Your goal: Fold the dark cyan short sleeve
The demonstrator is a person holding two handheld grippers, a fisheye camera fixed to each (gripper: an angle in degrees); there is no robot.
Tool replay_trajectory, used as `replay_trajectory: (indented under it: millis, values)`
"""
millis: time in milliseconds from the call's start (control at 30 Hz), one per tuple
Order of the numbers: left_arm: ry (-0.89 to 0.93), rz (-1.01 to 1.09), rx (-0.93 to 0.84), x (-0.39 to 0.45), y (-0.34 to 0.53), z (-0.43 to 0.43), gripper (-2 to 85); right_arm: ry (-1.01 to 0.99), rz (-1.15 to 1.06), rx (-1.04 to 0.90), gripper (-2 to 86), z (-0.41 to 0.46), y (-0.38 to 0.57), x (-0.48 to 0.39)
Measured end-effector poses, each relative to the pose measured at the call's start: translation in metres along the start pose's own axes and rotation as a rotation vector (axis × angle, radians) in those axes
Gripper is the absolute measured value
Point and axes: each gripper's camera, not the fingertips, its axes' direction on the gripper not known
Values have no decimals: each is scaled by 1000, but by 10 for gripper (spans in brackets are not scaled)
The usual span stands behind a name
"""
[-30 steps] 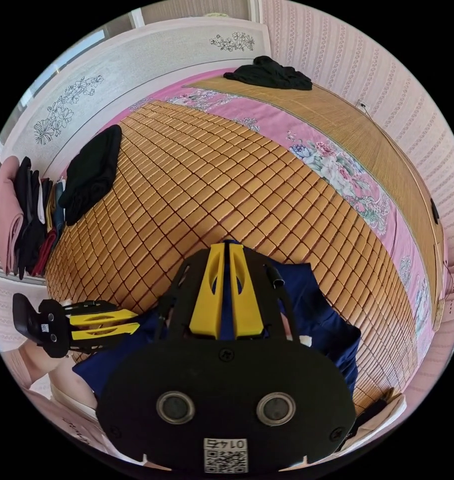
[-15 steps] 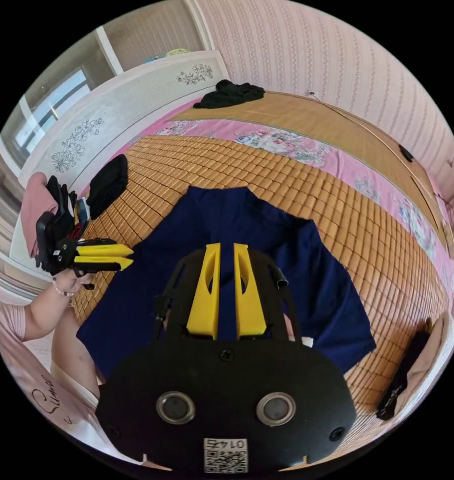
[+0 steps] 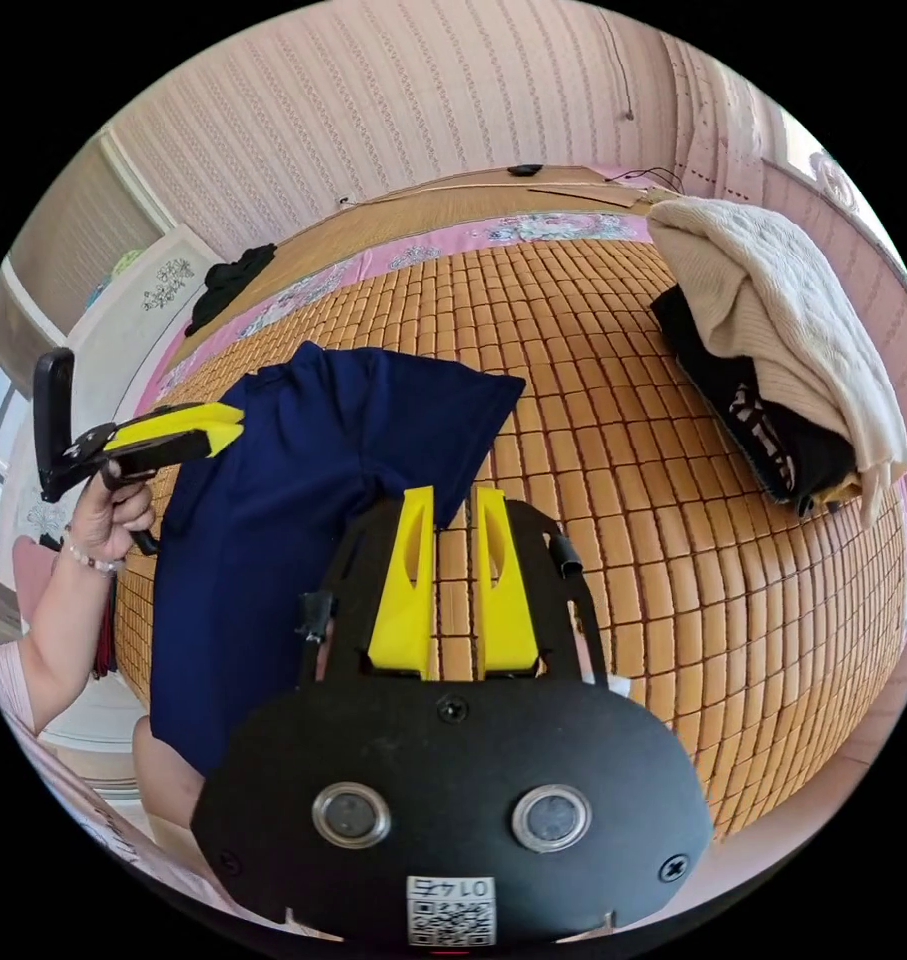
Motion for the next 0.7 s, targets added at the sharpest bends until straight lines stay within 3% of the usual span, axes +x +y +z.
replay_trajectory:
  millis: [167, 400, 567, 700]
  values:
    - [-28, 27, -96, 37, -71, 71, 72, -25, 22, -66, 57, 25, 8, 25]
    - [-146, 33, -220, 61, -109, 142, 51, -222, 107, -21, 8, 37, 21, 76]
    - [-240, 74, -181, 60, -104, 133, 5, -209, 73, -35, 2, 44, 16, 87]
    - [-150, -21, 18, 29, -85, 68, 1, -187, 36, 5, 2, 36, 5, 88]
